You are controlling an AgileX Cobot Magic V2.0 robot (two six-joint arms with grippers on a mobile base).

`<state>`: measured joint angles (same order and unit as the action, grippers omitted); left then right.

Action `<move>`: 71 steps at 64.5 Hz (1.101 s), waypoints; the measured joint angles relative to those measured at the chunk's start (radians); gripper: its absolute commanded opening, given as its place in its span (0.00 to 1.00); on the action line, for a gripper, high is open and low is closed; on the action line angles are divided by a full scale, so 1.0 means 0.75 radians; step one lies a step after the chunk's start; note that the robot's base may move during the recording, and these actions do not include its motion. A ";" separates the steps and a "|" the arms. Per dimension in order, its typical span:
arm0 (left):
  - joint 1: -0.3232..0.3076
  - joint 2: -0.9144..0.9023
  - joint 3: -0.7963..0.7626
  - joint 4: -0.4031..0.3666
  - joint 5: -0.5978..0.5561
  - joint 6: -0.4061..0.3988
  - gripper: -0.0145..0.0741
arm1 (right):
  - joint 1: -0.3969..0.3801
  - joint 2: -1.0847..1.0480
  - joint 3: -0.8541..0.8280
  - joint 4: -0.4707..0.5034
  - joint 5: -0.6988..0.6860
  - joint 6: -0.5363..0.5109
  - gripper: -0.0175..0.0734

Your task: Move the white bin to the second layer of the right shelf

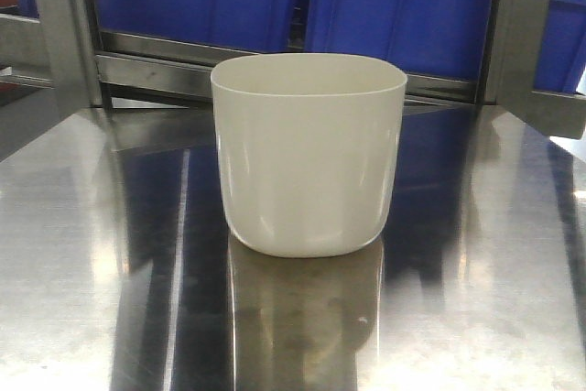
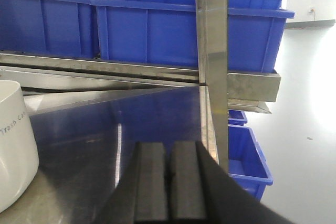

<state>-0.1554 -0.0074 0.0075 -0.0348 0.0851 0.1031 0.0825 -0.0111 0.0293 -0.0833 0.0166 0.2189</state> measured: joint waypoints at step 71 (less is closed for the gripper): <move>0.000 0.000 0.000 0.000 0.000 0.000 0.26 | 0.000 0.000 0.000 0.000 0.000 0.000 0.25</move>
<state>-0.1554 -0.0074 0.0075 -0.0348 0.0851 0.1031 0.0825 -0.0111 0.0293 -0.0833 0.0166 0.2189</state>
